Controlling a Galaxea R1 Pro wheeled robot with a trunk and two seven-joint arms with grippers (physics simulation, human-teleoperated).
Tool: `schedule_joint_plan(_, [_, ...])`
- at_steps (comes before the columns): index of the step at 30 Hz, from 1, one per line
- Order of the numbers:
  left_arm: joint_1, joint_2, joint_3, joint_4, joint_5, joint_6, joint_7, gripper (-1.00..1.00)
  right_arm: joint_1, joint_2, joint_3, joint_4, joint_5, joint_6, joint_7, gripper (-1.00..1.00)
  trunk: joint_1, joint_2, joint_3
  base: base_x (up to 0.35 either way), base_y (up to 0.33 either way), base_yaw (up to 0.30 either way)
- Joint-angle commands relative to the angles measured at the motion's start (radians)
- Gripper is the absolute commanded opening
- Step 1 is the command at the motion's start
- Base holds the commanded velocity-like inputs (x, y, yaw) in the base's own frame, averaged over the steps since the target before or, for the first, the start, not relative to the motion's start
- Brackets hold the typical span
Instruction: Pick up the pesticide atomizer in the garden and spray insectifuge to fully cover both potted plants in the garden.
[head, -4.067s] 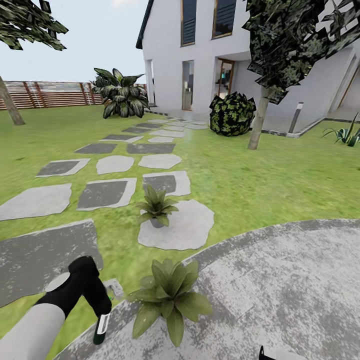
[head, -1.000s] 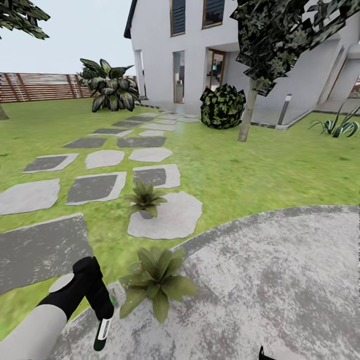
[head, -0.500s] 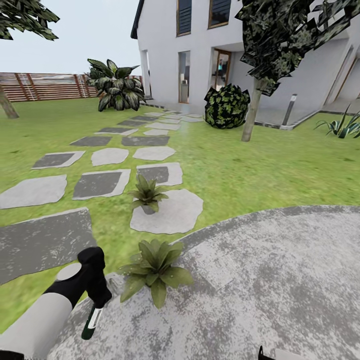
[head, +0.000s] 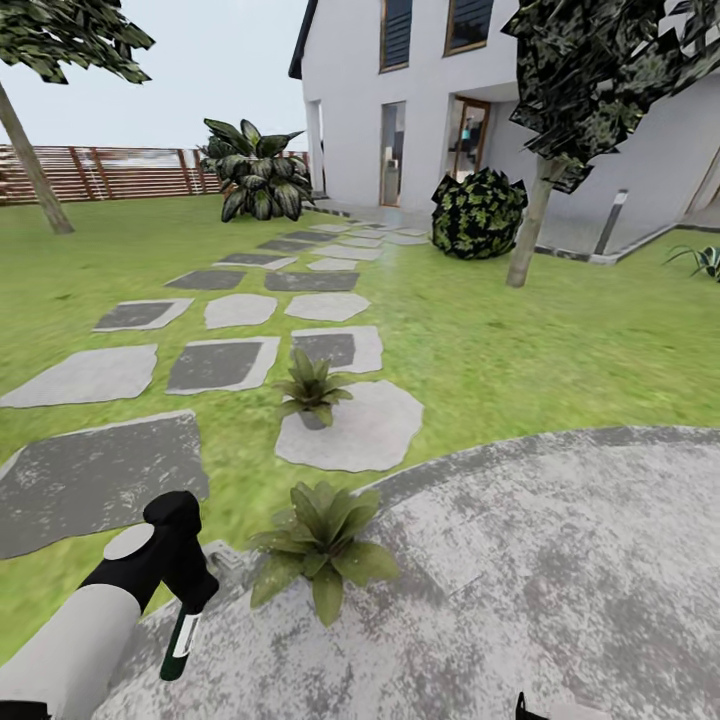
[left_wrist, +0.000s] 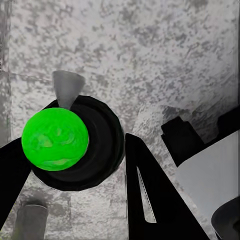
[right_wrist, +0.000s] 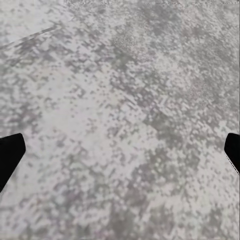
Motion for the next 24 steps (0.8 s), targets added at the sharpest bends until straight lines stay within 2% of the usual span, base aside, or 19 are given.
schedule_joint_plan(1, [-0.001,0.001,-0.003,-0.001,-0.007,0.01,-0.01,-1.0,0.0,0.0,-0.007,0.0,0.011,-0.002,-0.004,1.0,0.0,0.0,-0.001,0.23,-0.185,0.15])
schedule_joint_plan(6, [0.0,0.001,-0.002,-0.001,-0.006,0.01,-0.008,-1.0,0.0,-0.001,-0.007,0.001,0.011,-0.002,-0.004,1.0,0.0,0.0,-0.001,0.059,-0.257,0.027])
schedule_joint_plan(11, [-0.001,0.001,-0.005,-0.001,-0.007,0.01,-0.005,-1.0,0.0,-0.001,-0.007,0.001,0.011,-0.002,-0.004,1.0,0.0,0.0,-0.001,-0.165,-0.247,0.006])
schedule_joint_plan(17, [-0.008,0.005,-0.005,-0.001,-0.008,0.011,-0.004,-1.0,-0.001,0.0,-0.007,0.001,0.011,-0.002,-0.005,1.0,0.0,0.0,-0.001,-0.136,-0.081,0.224])
schedule_joint_plan(20, [-0.009,0.003,-0.004,-0.002,-0.007,0.012,-0.004,-1.0,0.0,0.0,-0.007,0.001,0.011,-0.002,-0.005,1.0,0.0,0.0,-0.001,0.108,-0.005,0.276])
schedule_joint_plan(24, [-0.013,0.0,-0.003,-0.002,-0.007,0.012,-0.005,-1.0,0.0,0.0,-0.007,0.001,0.011,-0.002,-0.005,1.0,0.0,0.0,-0.001,0.302,-0.001,0.169])
